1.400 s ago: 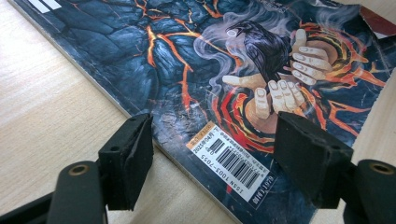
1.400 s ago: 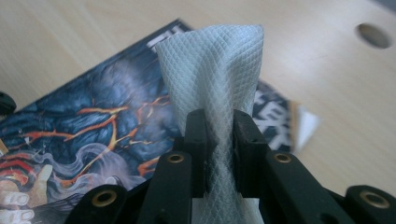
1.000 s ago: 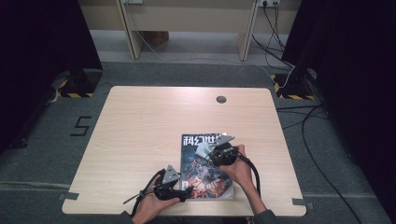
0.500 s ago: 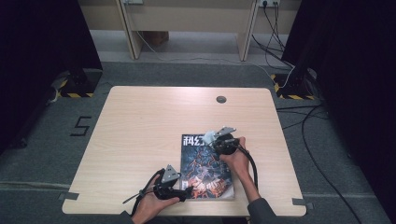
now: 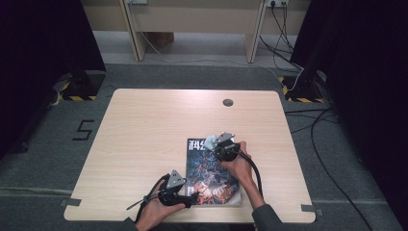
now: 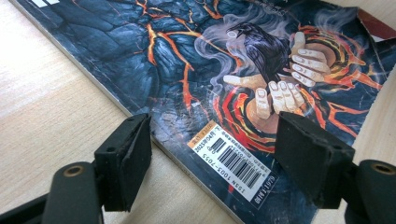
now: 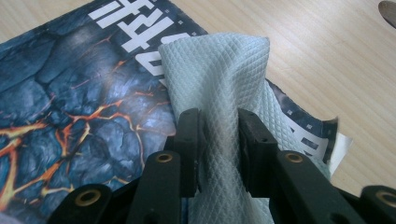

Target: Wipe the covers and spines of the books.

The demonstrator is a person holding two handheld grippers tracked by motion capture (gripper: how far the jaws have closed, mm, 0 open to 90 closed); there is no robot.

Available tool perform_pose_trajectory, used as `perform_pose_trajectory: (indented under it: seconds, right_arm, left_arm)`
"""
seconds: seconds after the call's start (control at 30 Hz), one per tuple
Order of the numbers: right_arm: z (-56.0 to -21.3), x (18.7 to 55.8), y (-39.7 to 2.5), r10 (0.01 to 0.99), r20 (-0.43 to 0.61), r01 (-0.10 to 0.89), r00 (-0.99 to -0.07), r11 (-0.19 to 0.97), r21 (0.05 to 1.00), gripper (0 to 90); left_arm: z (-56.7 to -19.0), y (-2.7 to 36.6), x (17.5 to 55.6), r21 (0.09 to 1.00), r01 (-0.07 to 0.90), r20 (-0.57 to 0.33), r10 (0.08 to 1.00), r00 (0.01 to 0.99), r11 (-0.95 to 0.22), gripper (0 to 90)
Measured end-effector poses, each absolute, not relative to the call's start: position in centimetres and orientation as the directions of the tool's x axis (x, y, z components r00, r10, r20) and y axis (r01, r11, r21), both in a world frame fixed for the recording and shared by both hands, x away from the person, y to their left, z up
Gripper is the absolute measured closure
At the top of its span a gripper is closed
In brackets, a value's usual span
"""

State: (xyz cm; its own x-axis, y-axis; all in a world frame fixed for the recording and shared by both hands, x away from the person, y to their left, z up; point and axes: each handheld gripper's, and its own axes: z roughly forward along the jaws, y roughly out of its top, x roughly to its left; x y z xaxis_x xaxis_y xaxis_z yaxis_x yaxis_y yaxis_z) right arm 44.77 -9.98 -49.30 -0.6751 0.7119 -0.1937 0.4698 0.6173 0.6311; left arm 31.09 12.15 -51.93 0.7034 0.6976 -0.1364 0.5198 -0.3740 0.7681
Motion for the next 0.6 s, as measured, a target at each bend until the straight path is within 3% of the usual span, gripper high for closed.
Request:
perform_pose_trajectory:
  seconds: [0.2,0.33,0.47,0.6]
  right_arm:
    - [-49.7,46.7,-13.4,0.819,-0.166,0.538,-0.549,0.499,0.679,71.7]
    - [-49.7,46.9,-13.9,0.832,-0.159,0.548,-0.532,0.481,0.684,72.0]
    - [-49.6,46.3,-12.7,0.809,-0.168,0.54,-0.563,0.514,0.666,72.8]
    - [-49.6,45.1,-10.2,0.741,-0.16,0.486,-0.652,0.571,0.662,72.9]
  left_arm:
    - [-51.9,12.2,31.1,0.769,0.519,-0.136,0.698,0.703,-0.373,26.5]
    - [-51.9,12.1,31.1,0.768,0.52,-0.136,0.698,0.703,-0.374,26.5]
    - [-51.9,12.1,31.1,0.768,0.52,-0.136,0.698,0.703,-0.374,26.5]
    - [-51.9,12.2,31.1,0.768,0.52,-0.136,0.697,0.704,-0.375,26.5]
